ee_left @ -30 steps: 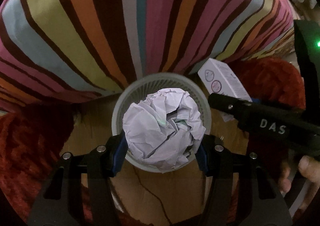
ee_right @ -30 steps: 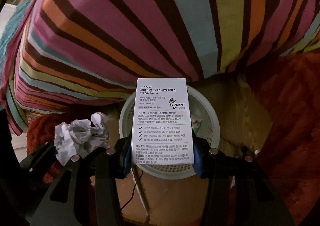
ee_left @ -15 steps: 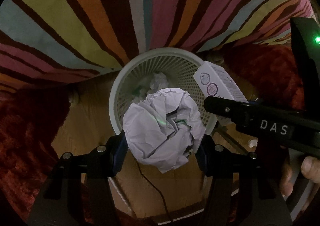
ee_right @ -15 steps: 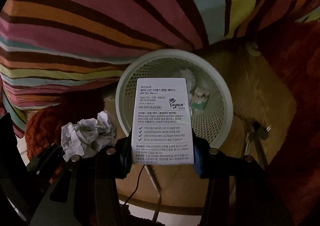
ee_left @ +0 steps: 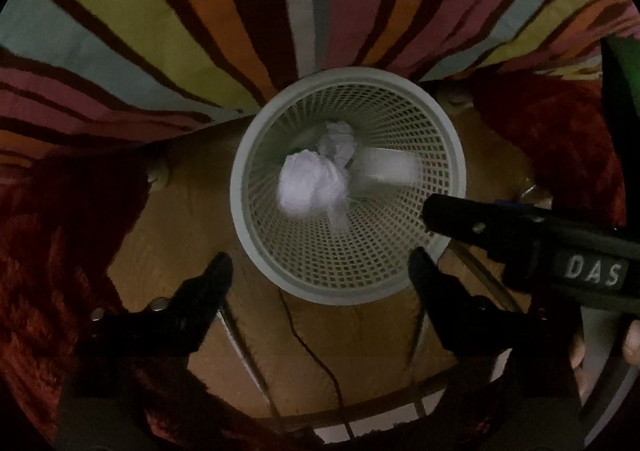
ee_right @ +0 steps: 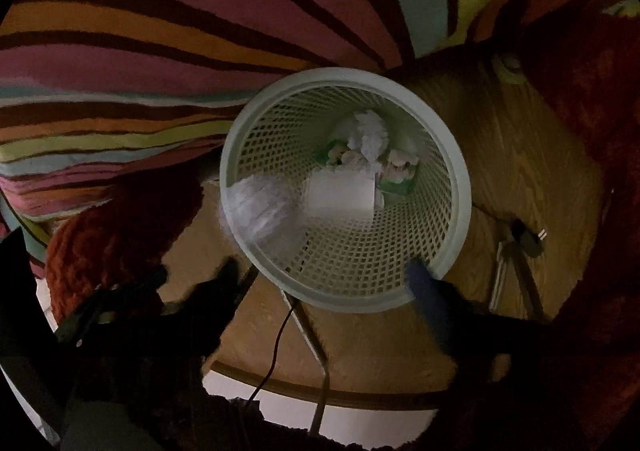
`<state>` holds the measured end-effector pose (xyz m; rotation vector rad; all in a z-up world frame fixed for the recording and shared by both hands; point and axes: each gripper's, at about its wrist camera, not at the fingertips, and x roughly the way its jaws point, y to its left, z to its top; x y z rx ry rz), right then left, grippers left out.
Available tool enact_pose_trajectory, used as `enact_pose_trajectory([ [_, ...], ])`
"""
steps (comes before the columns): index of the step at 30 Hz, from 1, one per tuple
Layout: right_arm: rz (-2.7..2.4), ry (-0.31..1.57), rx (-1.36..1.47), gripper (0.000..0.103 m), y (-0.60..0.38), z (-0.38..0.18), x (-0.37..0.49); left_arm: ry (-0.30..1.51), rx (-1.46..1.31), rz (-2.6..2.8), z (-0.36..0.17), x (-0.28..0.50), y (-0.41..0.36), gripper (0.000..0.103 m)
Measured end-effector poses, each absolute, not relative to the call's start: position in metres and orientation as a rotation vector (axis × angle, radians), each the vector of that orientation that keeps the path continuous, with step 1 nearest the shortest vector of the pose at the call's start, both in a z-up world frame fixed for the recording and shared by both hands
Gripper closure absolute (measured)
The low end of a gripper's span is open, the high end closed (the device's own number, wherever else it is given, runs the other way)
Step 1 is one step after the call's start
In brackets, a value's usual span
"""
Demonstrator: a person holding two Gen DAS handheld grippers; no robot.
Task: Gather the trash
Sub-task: 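Move both open grippers back toward the green DHC boxes on the bed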
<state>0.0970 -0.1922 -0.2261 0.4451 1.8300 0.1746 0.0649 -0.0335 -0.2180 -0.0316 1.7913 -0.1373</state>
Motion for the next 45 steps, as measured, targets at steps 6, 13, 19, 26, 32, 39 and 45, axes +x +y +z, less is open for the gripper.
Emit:
enact_pose_trajectory([
  [6, 0.156, 1.798, 0.463, 0.018, -0.197, -0.221, 0.097, 1.751, -0.039, -0.119, -0.21, 0.065, -0.029, 0.016],
  [13, 0.158, 1.638, 0.407, 0.018, -0.199, -0.181, 0.097, 1.55, -0.039, -0.122, -0.166, 0.064, -0.029, 0.016],
  [19, 0.215, 1.364, 0.277, 0.018, -0.191, -0.11, 0.096, 1.322, -0.077, -0.116, -0.113, 0.06, -0.023, 0.016],
  [26, 0.21, 1.061, 0.135, 0.018, -0.187, -0.053, 0.098, 1.137, -0.09, -0.043, -0.07, 0.066, -0.014, 0.016],
  [32, 0.216, 0.982, 0.133, 0.008, -0.196, -0.043, 0.107, 1.093, -0.131, 0.014, -0.06, 0.073, 0.0, 0.016],
  [39, 0.221, 0.927, 0.164, 0.008, -0.207, -0.032, 0.123, 1.065, -0.176, 0.008, -0.051, 0.084, 0.008, 0.016],
  [45, 0.224, 0.9, 0.172, 0.008, -0.208, -0.025, 0.14, 1.025, -0.149, 0.013, -0.035, 0.102, 0.007, 0.016],
])
